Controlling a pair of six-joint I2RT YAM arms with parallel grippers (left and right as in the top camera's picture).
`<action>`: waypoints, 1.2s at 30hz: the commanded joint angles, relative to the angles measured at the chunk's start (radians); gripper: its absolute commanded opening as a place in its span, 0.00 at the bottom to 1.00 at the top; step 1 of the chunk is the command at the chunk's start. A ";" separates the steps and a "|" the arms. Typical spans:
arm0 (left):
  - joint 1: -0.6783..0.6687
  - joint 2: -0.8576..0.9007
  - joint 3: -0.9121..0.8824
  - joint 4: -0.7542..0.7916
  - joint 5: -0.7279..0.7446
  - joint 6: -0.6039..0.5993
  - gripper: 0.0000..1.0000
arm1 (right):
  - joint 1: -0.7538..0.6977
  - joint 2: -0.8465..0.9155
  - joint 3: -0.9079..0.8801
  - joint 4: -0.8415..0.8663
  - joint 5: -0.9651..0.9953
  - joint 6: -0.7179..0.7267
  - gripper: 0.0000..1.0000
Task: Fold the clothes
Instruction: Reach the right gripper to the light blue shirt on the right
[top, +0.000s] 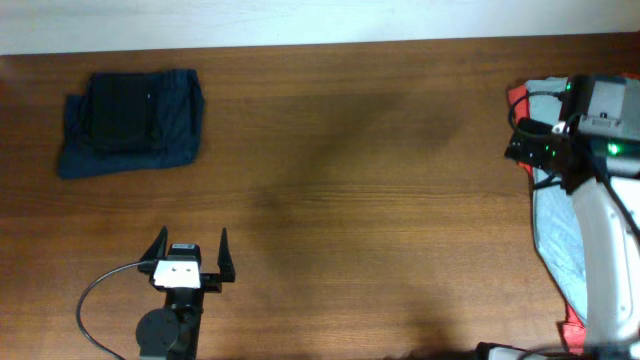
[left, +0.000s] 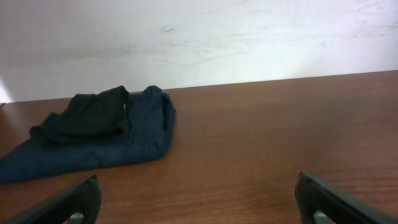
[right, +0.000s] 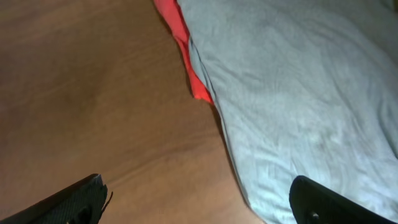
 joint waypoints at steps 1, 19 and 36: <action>-0.004 -0.006 -0.005 -0.001 -0.003 0.016 0.99 | -0.024 0.076 0.029 0.046 -0.019 0.005 0.98; -0.004 -0.006 -0.005 -0.001 -0.003 0.016 0.99 | -0.178 0.398 0.029 0.412 -0.096 -0.206 0.90; -0.004 -0.006 -0.005 -0.001 -0.003 0.016 0.99 | -0.184 0.427 0.029 0.566 -0.201 -0.201 0.79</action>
